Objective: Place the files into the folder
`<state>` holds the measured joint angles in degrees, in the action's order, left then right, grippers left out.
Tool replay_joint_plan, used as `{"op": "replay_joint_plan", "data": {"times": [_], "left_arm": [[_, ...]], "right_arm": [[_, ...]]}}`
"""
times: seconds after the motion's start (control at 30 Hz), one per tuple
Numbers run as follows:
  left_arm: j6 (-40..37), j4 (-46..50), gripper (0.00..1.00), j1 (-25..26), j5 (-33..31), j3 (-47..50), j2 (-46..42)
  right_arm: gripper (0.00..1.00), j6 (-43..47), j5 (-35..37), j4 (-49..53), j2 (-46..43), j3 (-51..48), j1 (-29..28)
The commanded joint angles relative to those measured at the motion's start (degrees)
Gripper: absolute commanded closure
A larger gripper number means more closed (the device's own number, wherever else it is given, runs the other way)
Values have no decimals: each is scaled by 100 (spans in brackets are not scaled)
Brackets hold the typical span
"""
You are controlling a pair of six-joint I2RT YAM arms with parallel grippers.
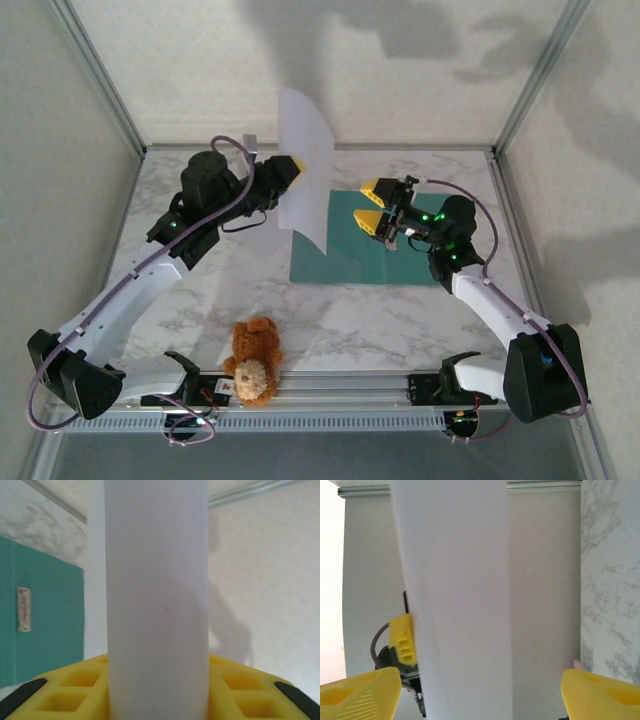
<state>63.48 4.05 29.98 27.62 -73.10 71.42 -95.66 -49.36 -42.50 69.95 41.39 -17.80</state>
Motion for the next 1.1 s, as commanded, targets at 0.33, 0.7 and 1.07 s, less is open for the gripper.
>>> {"op": "replay_joint_plan", "data": {"times": [0.33,0.7,1.07], "left_arm": [[93,-701,59,316,698,51,440],[-343,-157,59,232,828,-48,812],[-325,-257,58,254,797,-108,736]], "right_arm": [[14,-861,-157,-2261,530,172,22],[17,-449,-263,-2139,-28,237,18],[27,105,-235,-832,-170,364,20]]}}
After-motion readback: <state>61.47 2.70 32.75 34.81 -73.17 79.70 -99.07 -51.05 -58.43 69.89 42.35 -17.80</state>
